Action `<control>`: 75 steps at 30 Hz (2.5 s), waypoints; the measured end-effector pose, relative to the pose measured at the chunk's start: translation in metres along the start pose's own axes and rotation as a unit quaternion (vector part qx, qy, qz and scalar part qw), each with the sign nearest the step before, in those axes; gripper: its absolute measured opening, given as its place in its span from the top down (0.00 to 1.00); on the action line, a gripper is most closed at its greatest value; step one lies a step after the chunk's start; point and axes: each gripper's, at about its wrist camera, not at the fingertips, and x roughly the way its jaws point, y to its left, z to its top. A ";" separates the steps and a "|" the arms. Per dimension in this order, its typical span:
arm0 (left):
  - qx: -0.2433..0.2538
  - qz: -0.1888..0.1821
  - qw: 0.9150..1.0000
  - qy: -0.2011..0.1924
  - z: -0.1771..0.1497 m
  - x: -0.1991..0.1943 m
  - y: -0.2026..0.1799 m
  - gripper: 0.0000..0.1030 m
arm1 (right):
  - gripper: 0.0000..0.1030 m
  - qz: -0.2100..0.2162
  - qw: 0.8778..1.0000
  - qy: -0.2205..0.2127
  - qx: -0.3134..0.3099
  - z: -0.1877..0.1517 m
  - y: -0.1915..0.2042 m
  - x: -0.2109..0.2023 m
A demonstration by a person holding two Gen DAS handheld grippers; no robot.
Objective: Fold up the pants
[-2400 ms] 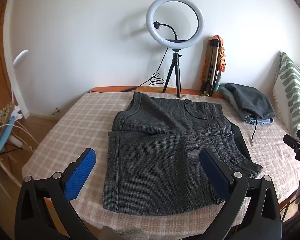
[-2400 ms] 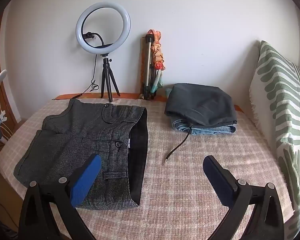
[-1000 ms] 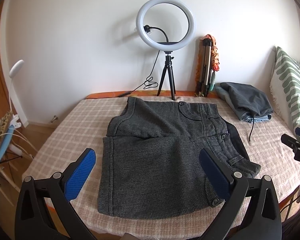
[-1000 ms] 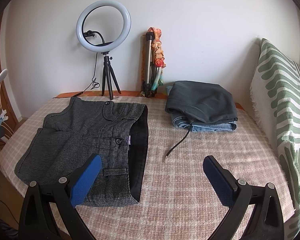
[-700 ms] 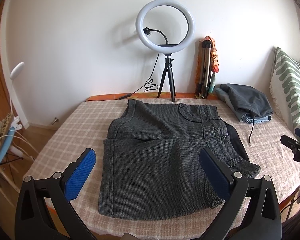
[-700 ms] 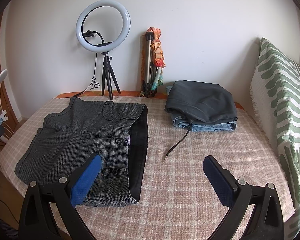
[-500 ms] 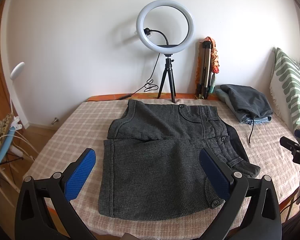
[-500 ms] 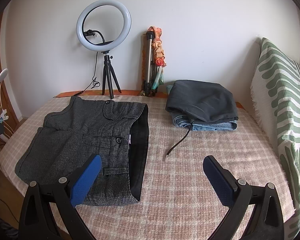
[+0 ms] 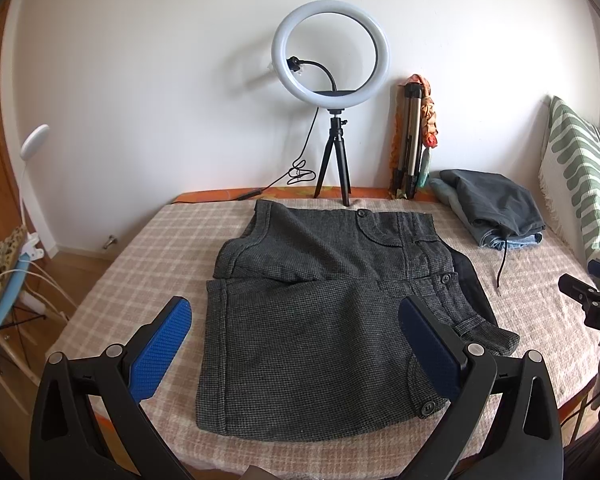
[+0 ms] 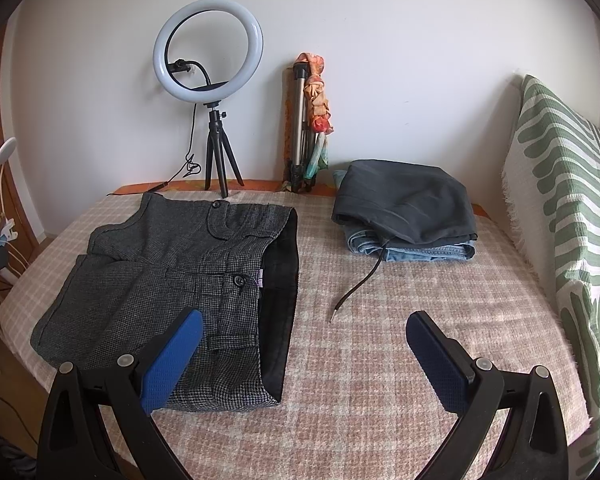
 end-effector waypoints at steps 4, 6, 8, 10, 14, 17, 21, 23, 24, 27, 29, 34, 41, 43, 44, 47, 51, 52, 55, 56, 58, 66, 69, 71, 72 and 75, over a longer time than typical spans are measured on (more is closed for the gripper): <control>0.000 0.000 1.000 0.000 0.000 0.000 0.000 0.00 | 0.00 0.001 1.000 0.001 0.001 -0.001 0.001 0.000; 0.000 0.000 1.000 0.000 0.000 0.000 0.000 0.00 | 0.00 0.002 1.000 0.001 0.001 -0.001 0.001 0.000; 0.000 0.000 1.000 0.000 0.000 0.000 0.000 0.00 | 0.00 0.003 1.000 0.002 0.000 0.000 0.000 0.001; 0.000 0.000 1.000 0.000 0.000 0.000 0.000 0.00 | 0.00 0.003 1.000 0.003 0.000 -0.001 0.000 0.001; 0.000 0.000 1.000 0.000 0.000 0.000 0.000 0.00 | 0.00 0.006 1.000 0.005 0.002 -0.001 0.000 0.001; 0.000 0.000 1.000 0.000 0.000 0.000 0.000 0.00 | 0.00 0.006 1.000 0.005 0.002 -0.001 0.000 0.002; 0.000 0.001 1.000 0.000 -0.001 0.001 0.000 0.00 | 0.00 0.007 1.000 0.005 0.002 0.000 -0.001 0.002; 0.000 0.001 1.000 0.000 -0.001 0.001 0.000 0.00 | 0.00 0.007 1.000 0.005 0.003 0.000 -0.001 0.002; 0.000 0.001 1.000 0.000 -0.001 0.001 0.000 0.00 | 0.00 0.007 1.000 0.005 0.003 0.000 -0.001 0.002; -0.001 -0.002 1.000 0.005 -0.001 0.004 0.000 0.00 | 0.00 0.007 1.000 0.004 0.003 0.000 -0.001 0.004; 0.000 -0.004 1.000 0.008 0.000 0.008 0.000 0.00 | 0.00 0.010 1.000 0.006 0.006 0.002 -0.002 0.006; -0.008 -0.013 1.000 0.016 0.005 0.020 0.002 0.00 | 0.00 0.025 1.000 0.003 0.009 0.008 -0.004 0.013; -0.030 -0.034 0.997 0.055 0.004 0.056 0.010 0.00 | 0.00 0.079 0.997 -0.018 0.003 0.019 -0.002 0.029; -0.040 -0.035 0.996 0.065 0.003 0.064 0.015 0.00 | 0.00 0.080 0.997 -0.013 -0.008 0.027 0.000 0.036; -0.042 -0.034 0.996 0.068 0.002 0.067 0.016 0.00 | 0.00 0.083 0.996 -0.011 -0.012 0.031 0.001 0.039; -0.039 -0.027 0.996 0.073 0.002 0.074 0.019 0.01 | 0.00 0.090 0.996 -0.005 -0.020 0.042 0.000 0.048; -0.037 -0.025 0.996 0.079 0.006 0.083 0.023 0.01 | 0.00 0.105 0.994 0.014 -0.005 0.054 -0.010 0.066; -0.039 -0.027 0.996 0.081 0.008 0.085 0.024 0.01 | 0.00 0.111 0.994 0.020 -0.001 0.058 -0.011 0.070; -0.044 -0.029 0.995 0.086 0.017 0.094 0.029 0.02 | 0.00 0.122 0.992 0.028 0.005 0.073 -0.017 0.084; -0.045 -0.029 0.995 0.087 0.021 0.097 0.031 0.02 | 0.00 0.122 0.992 0.027 0.004 0.078 -0.019 0.088; -0.048 -0.027 0.995 0.086 0.031 0.104 0.036 0.04 | 0.01 0.122 0.992 0.023 -0.001 0.092 -0.021 0.098; -0.009 -0.012 0.995 0.098 0.079 0.163 0.056 0.10 | 0.07 0.147 0.986 0.046 -0.063 0.135 -0.009 0.150; -0.013 -0.028 0.993 0.117 0.094 0.191 0.071 0.10 | 0.10 0.157 0.981 0.057 -0.101 0.145 0.001 0.171; -0.010 -0.029 0.991 0.126 0.104 0.208 0.078 0.11 | 0.11 0.164 0.977 0.066 -0.118 0.151 0.007 0.187; -0.005 -0.030 0.991 0.130 0.109 0.218 0.080 0.11 | 0.12 0.165 0.976 0.071 -0.123 0.153 0.010 0.195; -0.002 -0.034 0.990 0.140 0.122 0.248 0.088 0.11 | 0.15 0.171 0.973 0.092 -0.124 0.158 0.015 0.225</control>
